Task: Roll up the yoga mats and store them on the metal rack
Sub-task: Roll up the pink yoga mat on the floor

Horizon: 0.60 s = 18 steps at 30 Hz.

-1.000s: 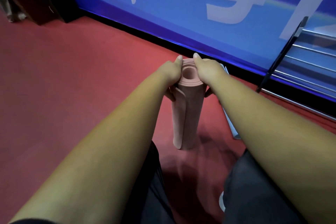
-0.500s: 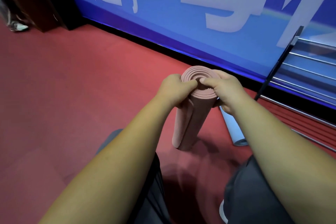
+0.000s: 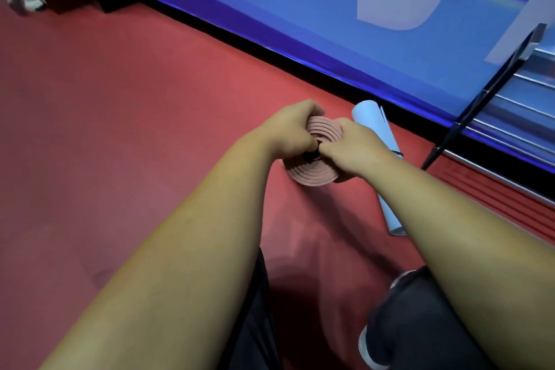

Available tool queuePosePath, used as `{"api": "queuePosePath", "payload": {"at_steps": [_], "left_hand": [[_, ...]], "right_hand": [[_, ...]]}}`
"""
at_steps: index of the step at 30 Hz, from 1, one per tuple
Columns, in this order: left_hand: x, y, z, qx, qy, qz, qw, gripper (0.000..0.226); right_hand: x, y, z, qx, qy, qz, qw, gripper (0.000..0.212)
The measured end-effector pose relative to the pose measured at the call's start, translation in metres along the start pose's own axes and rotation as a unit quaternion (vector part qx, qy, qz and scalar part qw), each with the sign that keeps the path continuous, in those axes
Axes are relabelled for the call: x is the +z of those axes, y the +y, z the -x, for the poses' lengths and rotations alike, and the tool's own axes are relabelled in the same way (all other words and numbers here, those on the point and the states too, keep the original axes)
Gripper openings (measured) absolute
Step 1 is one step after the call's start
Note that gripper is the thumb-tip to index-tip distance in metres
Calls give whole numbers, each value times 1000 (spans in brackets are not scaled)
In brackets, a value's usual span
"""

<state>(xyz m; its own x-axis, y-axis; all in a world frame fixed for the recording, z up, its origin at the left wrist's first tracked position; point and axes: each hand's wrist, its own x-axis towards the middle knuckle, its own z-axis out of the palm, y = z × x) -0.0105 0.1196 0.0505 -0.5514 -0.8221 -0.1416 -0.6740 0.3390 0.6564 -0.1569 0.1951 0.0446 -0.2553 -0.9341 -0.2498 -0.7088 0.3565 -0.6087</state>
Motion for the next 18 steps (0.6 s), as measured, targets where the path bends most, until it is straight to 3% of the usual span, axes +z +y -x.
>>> {"api": "queuePosePath", "payload": {"at_steps": [2, 4, 9, 13, 18], "left_hand": [[2, -4, -5, -38, -4, -26, 999, 78], [-2, -10, -7, -66, 17, -36, 997, 72], [-15, -28, 1, -119, 24, 24, 992, 41], [-19, -38, 8, -103, 31, 75, 991, 26], [-25, -55, 13, -96, 24, 113, 989, 36]], "right_hand": [[0, -4, -3, 5, -8, 4, 1000, 27], [2, -6, -7, 13, -16, -57, 998, 20], [4, -10, -14, 85, -10, -143, 986, 42], [5, -12, -14, 37, 14, 7, 999, 44], [15, -23, -17, -53, -7, 4, 999, 67]]}}
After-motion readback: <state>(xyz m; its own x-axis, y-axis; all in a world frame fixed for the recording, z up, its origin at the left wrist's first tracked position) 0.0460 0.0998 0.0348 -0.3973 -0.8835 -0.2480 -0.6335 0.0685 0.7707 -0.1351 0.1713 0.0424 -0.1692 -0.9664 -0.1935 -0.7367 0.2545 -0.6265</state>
